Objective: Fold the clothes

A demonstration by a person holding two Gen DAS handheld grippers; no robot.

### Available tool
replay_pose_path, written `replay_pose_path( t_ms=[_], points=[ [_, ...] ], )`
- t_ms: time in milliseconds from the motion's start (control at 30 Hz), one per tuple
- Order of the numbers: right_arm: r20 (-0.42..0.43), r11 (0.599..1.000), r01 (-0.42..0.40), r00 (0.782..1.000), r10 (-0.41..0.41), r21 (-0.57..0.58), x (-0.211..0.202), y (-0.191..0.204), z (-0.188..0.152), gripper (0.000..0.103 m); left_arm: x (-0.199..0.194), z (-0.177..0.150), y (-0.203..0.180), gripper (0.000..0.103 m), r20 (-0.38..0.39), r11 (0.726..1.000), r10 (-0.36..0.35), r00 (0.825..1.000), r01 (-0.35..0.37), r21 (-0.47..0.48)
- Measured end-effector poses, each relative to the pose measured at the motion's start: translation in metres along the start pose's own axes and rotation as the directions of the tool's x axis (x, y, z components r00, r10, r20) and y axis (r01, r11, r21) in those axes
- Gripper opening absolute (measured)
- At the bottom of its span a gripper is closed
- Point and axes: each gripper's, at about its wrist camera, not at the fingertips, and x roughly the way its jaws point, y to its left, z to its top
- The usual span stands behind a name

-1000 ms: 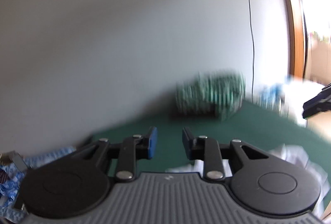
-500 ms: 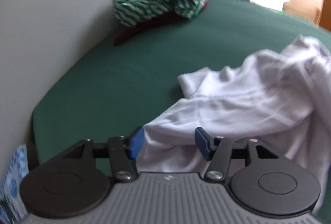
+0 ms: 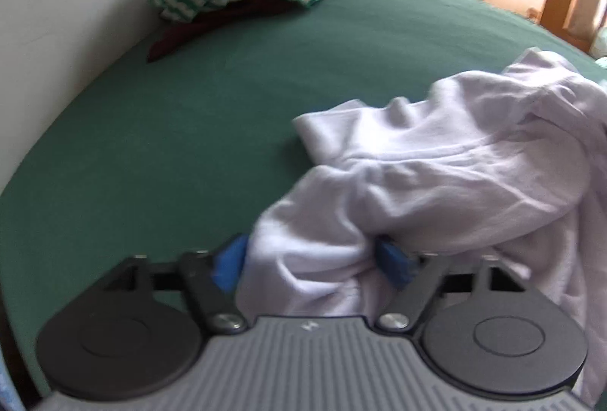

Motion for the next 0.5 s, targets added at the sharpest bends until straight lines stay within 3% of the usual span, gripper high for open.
replay_pose_path(
  t_ms=[33, 67, 133, 267, 367, 500],
  points=[
    [0.026, 0.999, 0.039, 0.999, -0.038, -0.014, -0.006, -0.004, 0.002, 0.003, -0.003, -0.002, -0.001, 0.024, -0.001, 0.999, -0.026, 1.0, 0.026, -0.023],
    [0.052, 0.996, 0.078, 0.996, -0.076, -0.036, -0.013, -0.008, 0.005, 0.003, -0.007, -0.006, -0.003, 0.016, 0.012, 0.998, -0.031, 0.999, 0.032, -0.045],
    [0.091, 0.986, 0.149, 0.986, -0.142, -0.08, -0.023, -0.014, 0.01, 0.003, -0.017, -0.015, -0.008, 0.01, 0.046, 0.996, -0.028, 0.999, 0.032, -0.085],
    [0.176, 0.945, 0.284, 0.951, -0.256, -0.161, -0.031, -0.019, 0.016, 0.002, -0.054, -0.028, -0.022, 0.008, 0.168, 0.979, 0.003, 0.986, 0.032, -0.204],
    [0.247, 0.927, 0.33, 0.927, -0.283, -0.177, -0.039, -0.023, 0.024, 0.002, -0.105, -0.034, -0.036, 0.008, 0.303, 0.951, 0.083, 0.949, 0.015, -0.31],
    [0.382, 0.942, 0.297, 0.898, -0.219, -0.157, -0.067, -0.032, 0.046, 0.002, -0.184, -0.036, -0.067, 0.008, 0.436, 0.923, 0.234, 0.869, -0.057, -0.381]
  ],
)
